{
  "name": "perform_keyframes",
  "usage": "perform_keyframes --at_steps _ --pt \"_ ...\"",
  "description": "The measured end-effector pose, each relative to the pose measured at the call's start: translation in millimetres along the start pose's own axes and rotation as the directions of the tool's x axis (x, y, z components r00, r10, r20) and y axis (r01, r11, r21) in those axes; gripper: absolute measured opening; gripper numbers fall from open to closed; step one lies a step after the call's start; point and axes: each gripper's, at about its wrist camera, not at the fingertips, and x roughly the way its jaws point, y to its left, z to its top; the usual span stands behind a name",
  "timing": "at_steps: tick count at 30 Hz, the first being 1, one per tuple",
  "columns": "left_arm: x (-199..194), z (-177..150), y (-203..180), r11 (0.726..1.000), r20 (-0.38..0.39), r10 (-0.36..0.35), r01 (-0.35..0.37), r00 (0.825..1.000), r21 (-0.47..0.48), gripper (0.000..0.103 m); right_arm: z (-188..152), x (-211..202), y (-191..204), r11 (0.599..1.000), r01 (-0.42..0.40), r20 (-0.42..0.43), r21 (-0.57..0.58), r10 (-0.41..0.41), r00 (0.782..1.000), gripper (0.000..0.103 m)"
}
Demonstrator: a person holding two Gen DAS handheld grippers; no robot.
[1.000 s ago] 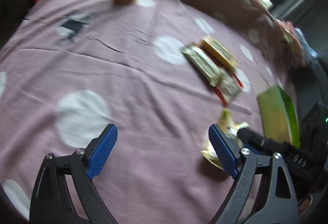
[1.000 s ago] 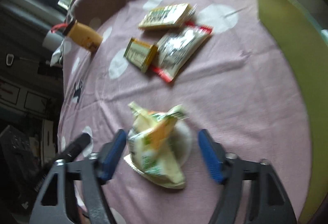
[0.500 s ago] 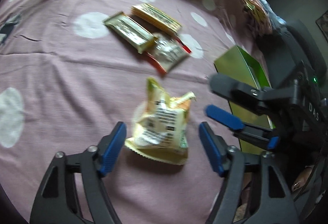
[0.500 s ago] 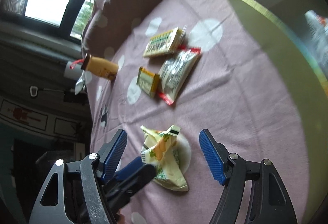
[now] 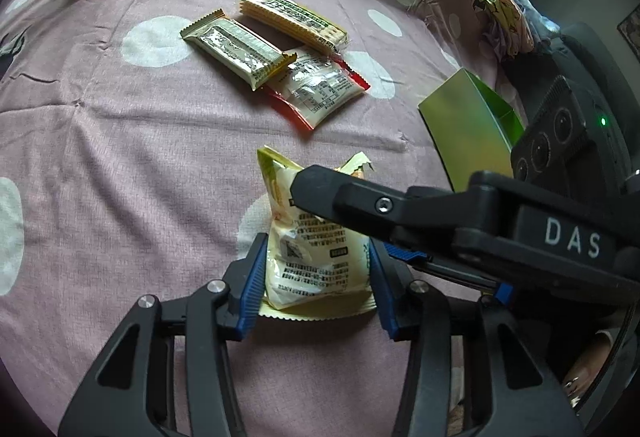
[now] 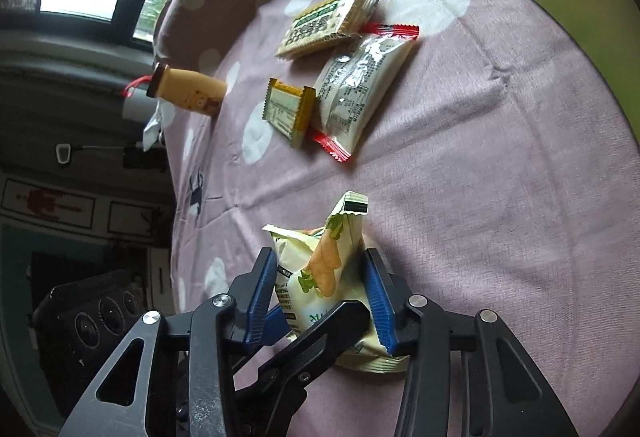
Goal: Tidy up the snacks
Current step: 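Lift the pale green snack bag with the right gripper over the box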
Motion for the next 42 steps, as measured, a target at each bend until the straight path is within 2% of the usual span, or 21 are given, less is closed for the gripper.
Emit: perform_keyframes --at_steps 3,9,14,18,23,30,39,42 --pt "-7 1 -3 1.0 0.015 -0.009 0.009 1.0 -0.003 0.045 -2 -6 5 1.0 -0.013 0.016 -0.012 0.013 1.0 0.047" --pt "-25 2 -23 0.999 0.105 -0.023 0.019 0.994 0.034 0.045 -4 -34 24 0.994 -0.006 0.103 -0.106 0.017 0.995 0.047" --pt "-36 3 -54 0.994 0.178 -0.028 0.008 0.984 0.111 0.044 -5 -63 26 0.992 -0.022 0.174 -0.123 0.043 0.984 0.047" --pt "-45 5 -78 0.984 0.235 -0.066 0.024 0.97 0.177 0.044 -7 -95 29 0.988 -0.025 0.261 -0.152 0.064 0.963 0.047" --pt "-47 9 -108 0.962 0.275 -0.129 0.053 0.953 0.267 0.044 -10 -137 23 0.985 -0.035 0.37 -0.169 0.096 0.924 0.047" --pt "-30 14 -151 0.921 0.243 -0.21 0.108 0.947 0.375 0.044 -11 -180 -4 0.995 -0.034 0.502 -0.093 0.076 0.862 0.047" --pt "-2 16 -186 0.865 0.157 -0.277 0.175 0.948 0.471 0.044 -12 -210 -30 1.0 0.002 0.587 0.005 -0.004 0.81 0.048" --pt "7 16 -194 0.852 0.121 -0.293 0.202 0.948 0.483 0.044 -13 -216 -42 0.999 0.018 0.6 0.048 -0.043 0.799 0.047"
